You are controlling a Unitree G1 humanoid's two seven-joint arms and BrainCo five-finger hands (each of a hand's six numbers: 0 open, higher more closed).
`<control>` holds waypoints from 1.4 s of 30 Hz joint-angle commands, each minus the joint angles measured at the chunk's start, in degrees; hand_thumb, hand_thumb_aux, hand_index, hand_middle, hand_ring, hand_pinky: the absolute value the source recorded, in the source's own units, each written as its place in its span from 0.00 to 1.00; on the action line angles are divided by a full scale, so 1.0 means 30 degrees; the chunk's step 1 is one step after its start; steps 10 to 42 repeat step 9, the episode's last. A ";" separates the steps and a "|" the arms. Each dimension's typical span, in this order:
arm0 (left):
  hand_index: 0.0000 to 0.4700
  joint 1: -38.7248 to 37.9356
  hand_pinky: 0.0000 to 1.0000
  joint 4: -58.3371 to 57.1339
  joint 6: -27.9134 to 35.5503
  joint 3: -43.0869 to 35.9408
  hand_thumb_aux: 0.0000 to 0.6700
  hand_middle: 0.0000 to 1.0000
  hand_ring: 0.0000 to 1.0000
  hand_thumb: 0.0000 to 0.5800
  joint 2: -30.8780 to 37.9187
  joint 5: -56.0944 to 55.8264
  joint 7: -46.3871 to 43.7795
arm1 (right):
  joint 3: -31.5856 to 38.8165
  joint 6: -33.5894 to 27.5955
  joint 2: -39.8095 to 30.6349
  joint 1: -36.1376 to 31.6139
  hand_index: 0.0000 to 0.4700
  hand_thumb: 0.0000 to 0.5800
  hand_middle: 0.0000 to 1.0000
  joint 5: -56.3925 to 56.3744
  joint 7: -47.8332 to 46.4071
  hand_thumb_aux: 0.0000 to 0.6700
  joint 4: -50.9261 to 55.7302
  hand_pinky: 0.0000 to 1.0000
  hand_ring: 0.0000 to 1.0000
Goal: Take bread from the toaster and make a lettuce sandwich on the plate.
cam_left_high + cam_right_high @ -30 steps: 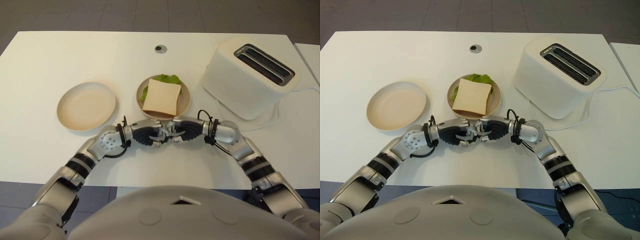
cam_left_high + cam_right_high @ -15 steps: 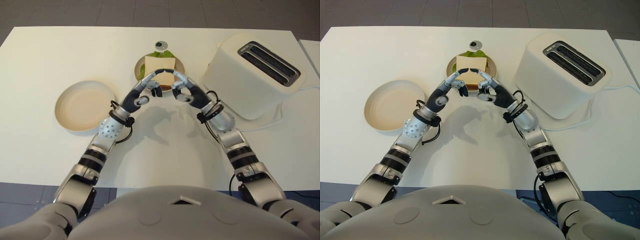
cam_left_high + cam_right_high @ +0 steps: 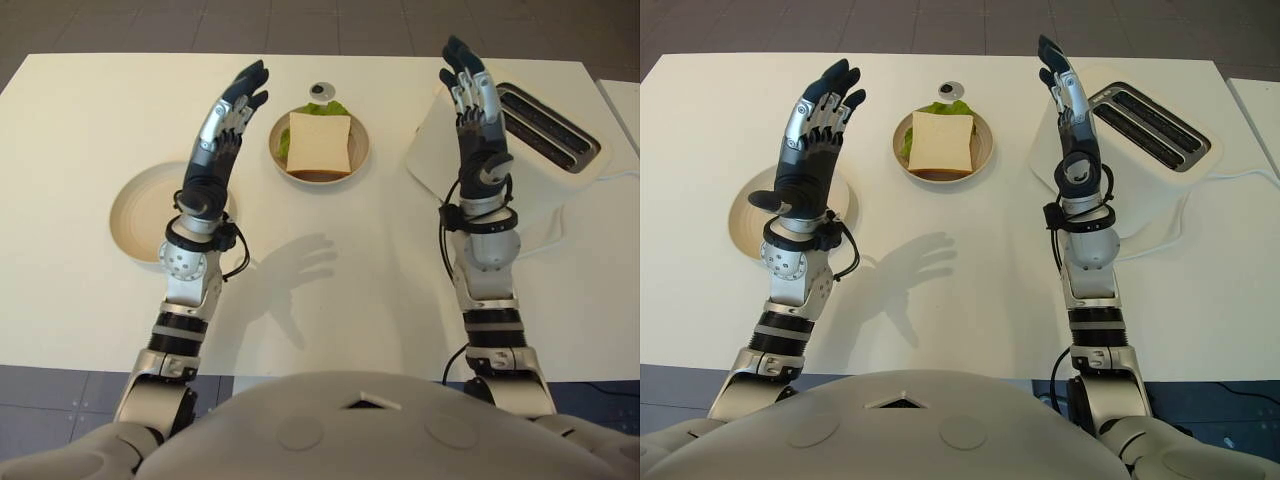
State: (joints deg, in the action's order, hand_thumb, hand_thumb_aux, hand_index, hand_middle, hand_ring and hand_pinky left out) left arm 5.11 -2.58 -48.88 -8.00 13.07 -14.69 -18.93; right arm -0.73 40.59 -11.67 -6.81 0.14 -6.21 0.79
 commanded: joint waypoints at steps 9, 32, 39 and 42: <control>0.00 0.0338 0.00 0.0684 0.1045 0.0807 0.00 0.00 0.00 0.00 -0.0007 -0.0348 -0.0925 | -0.0015 -0.0029 0.0785 -0.0266 0.00 0.00 0.00 0.0814 0.0485 0.00 0.0133 0.00 0.00; 0.00 0.0338 0.00 0.0684 0.1045 0.0807 0.00 0.00 0.00 0.00 -0.0007 -0.0348 -0.0925 | -0.0015 -0.0029 0.0785 -0.0266 0.00 0.00 0.00 0.0814 0.0485 0.00 0.0133 0.00 0.00; 0.00 0.0338 0.00 0.0684 0.1045 0.0807 0.00 0.00 0.00 0.00 -0.0007 -0.0348 -0.0925 | -0.0015 -0.0029 0.0785 -0.0266 0.00 0.00 0.00 0.0814 0.0485 0.00 0.0133 0.00 0.00; 0.00 0.0338 0.00 0.0684 0.1045 0.0807 0.00 0.00 0.00 0.00 -0.0007 -0.0348 -0.0925 | -0.0015 -0.0029 0.0785 -0.0266 0.00 0.00 0.00 0.0814 0.0485 0.00 0.0133 0.00 0.00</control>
